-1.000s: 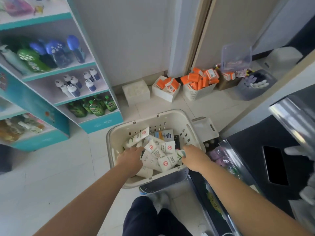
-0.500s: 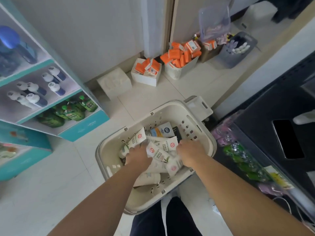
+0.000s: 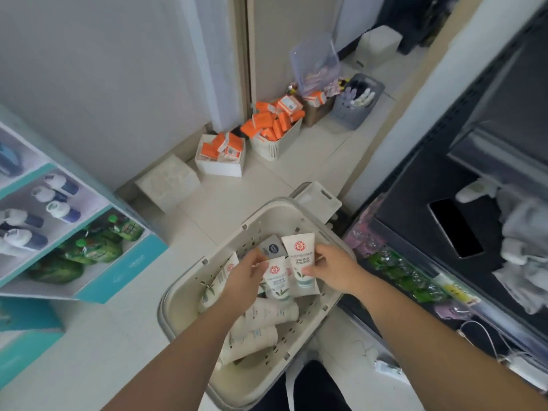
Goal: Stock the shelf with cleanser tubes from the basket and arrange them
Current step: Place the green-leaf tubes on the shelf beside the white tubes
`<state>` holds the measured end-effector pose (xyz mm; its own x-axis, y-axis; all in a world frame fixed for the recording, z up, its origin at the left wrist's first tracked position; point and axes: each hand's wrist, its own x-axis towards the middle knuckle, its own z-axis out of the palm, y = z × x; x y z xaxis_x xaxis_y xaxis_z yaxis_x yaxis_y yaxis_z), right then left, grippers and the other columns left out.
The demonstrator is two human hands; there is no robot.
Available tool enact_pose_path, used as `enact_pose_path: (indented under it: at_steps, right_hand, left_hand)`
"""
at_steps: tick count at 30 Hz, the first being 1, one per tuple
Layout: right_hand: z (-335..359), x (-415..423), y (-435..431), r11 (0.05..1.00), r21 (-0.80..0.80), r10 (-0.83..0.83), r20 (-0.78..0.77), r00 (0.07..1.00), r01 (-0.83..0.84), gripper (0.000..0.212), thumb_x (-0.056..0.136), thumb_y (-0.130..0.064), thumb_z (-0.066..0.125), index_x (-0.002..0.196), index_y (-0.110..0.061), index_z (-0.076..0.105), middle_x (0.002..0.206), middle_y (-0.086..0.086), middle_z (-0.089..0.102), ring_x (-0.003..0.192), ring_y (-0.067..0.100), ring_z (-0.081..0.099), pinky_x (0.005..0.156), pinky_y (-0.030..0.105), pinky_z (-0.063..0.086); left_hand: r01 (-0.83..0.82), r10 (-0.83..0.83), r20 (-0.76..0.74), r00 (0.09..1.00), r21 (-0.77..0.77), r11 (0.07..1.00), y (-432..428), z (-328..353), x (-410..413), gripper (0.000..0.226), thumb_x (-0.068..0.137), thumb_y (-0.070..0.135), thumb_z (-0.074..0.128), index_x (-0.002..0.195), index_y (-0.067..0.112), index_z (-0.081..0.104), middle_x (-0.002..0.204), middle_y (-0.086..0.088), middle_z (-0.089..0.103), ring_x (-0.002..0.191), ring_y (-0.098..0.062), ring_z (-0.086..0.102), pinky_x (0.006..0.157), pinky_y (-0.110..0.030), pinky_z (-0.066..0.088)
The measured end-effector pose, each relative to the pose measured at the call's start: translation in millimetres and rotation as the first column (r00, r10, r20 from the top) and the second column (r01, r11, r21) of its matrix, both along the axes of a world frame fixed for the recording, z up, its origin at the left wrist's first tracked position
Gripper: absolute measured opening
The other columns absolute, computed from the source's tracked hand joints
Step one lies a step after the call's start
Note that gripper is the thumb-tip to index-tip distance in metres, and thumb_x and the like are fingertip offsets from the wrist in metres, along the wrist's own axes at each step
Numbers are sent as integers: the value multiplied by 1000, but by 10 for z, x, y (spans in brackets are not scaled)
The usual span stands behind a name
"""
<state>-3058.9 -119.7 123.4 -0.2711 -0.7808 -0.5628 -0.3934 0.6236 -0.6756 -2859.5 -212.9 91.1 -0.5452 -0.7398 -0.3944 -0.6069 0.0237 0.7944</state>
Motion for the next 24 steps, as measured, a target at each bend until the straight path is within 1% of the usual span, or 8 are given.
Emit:
enact_pose_path:
  at_steps: [3, 5, 8, 11, 14, 17, 20, 24]
  right_hand:
    - [247, -58, 104, 986, -100, -117, 143, 983, 132, 43, 85, -12, 72, 124, -24, 60, 117, -10, 68, 103, 4, 65, 91, 27, 53]
    - [436, -131, 208, 961, -149, -197, 220, 955, 232, 41, 85, -7, 71, 119, -26, 60, 114, -11, 68, 104, 4, 64, 85, 23, 52]
    - [695, -291, 404, 893, -192, -328, 339, 882, 406, 37, 84, -1, 70, 111, -26, 64, 109, -8, 71, 104, 10, 66, 82, 29, 57]
    - [977, -466, 627, 850, -230, -383, 349, 855, 474, 39, 82, -1, 72, 117, -17, 64, 114, 5, 71, 105, 21, 67, 84, 42, 59]
    - [1301, -616, 910, 812, -311, -405, 311, 860, 494, 40, 83, -5, 73, 119, -18, 63, 113, 3, 71, 103, 23, 69, 82, 46, 59]
    - [1611, -743, 1284, 761, -380, -439, 294, 849, 525, 37, 84, -9, 72, 118, -21, 64, 113, 3, 71, 100, 24, 69, 77, 44, 59]
    - [1850, -875, 1722, 703, -427, -474, 315, 822, 569, 35, 83, -4, 71, 114, -21, 65, 111, 5, 72, 99, 23, 70, 74, 39, 59]
    - [2035, -1066, 2311, 661, -463, -504, 310, 806, 591, 39, 82, 0, 71, 117, -15, 63, 112, 3, 73, 101, 26, 70, 76, 41, 59]
  left_hand:
    - [-12, 8, -75, 997, -56, 998, -97, 262, -211, 12, 101, 27, 45, 96, 27, 55, 92, 6, 65, 84, -13, 62, 74, -32, 51]
    - [-25, 7, -158, 987, -111, 994, -167, 491, -379, 11, 101, 25, 45, 97, 24, 55, 90, 2, 63, 76, -10, 60, 68, -26, 50]
    - [-33, -17, -280, 960, -172, 985, -214, 890, -673, 9, 101, 22, 47, 99, 19, 55, 87, 1, 63, 72, -3, 59, 62, -15, 44]
    - [13, -80, -387, 919, -173, 985, -131, 1264, -1014, 7, 100, 20, 50, 99, 17, 57, 82, 4, 64, 66, 6, 58, 58, -11, 45]
    - [84, -164, -463, 871, -189, 978, 67, 1585, -1371, 6, 98, 19, 53, 96, 21, 58, 78, 9, 63, 64, 5, 58, 60, -15, 46]
    - [158, -219, -531, 819, -159, 975, 346, 1858, -1677, 6, 98, 22, 53, 95, 23, 58, 77, 10, 65, 64, 3, 60, 59, -22, 48]
    - [249, -288, -581, 761, -149, 957, 689, 2140, -1948, 8, 98, 24, 54, 93, 28, 59, 79, 9, 67, 71, -4, 66, 60, -26, 53]
    - [303, -368, -609, 702, -213, 929, 1204, 2479, -2323, 10, 96, 21, 57, 89, 28, 60, 79, 8, 67, 71, -6, 66, 58, -25, 53]
